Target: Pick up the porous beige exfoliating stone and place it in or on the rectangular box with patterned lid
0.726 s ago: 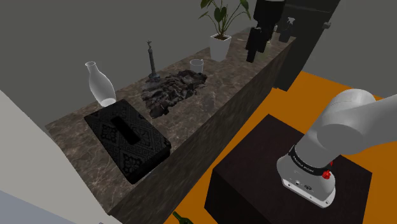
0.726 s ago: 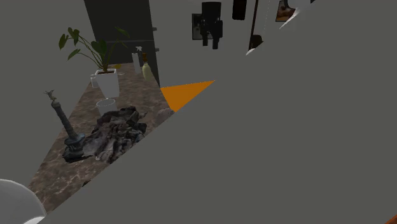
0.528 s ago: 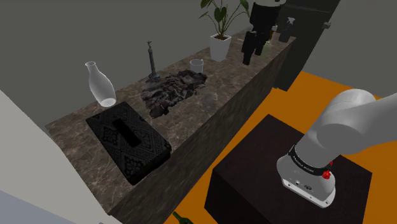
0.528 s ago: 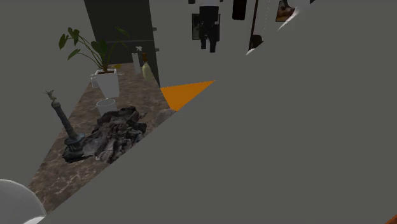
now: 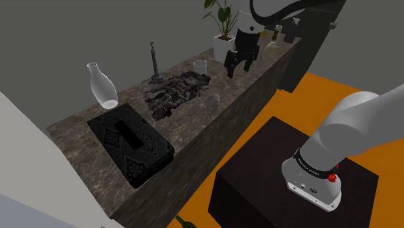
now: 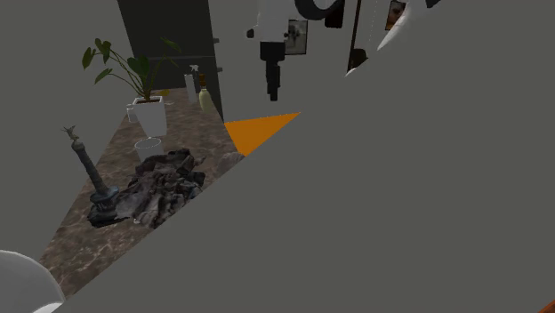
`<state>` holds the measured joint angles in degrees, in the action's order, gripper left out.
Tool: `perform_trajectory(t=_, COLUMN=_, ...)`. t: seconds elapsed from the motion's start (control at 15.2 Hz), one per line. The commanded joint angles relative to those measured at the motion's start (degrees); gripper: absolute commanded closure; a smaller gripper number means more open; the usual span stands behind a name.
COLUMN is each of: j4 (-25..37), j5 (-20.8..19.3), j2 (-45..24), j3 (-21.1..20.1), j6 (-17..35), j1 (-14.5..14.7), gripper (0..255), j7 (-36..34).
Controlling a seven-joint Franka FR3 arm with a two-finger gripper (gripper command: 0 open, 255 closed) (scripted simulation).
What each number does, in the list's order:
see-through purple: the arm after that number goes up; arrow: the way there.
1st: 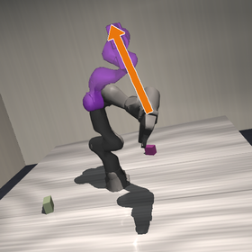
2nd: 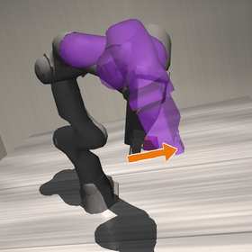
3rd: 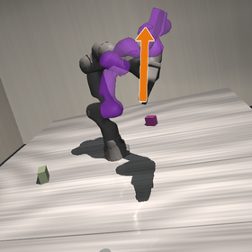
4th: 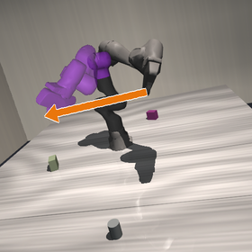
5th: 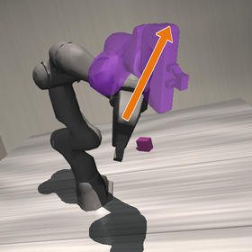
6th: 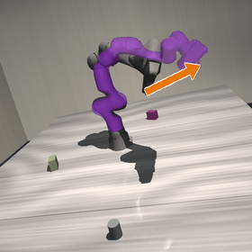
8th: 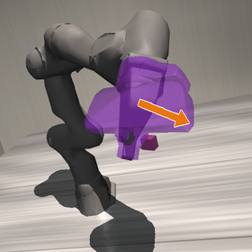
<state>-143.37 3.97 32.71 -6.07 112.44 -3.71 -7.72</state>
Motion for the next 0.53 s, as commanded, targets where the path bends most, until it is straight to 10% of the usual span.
perform_trajectory(t=0.0, j4=-1.03, j5=0.32, j2=-3.35, j3=-0.25, j6=5.13, j1=-1.19, gripper=0, j7=-2.63)
perform_trajectory(t=0.46, j4=-0.97, j5=0.96, j2=-16.88, j3=-1.26, j6=20.54, j1=-4.70, gripper=0, j7=-12.20)
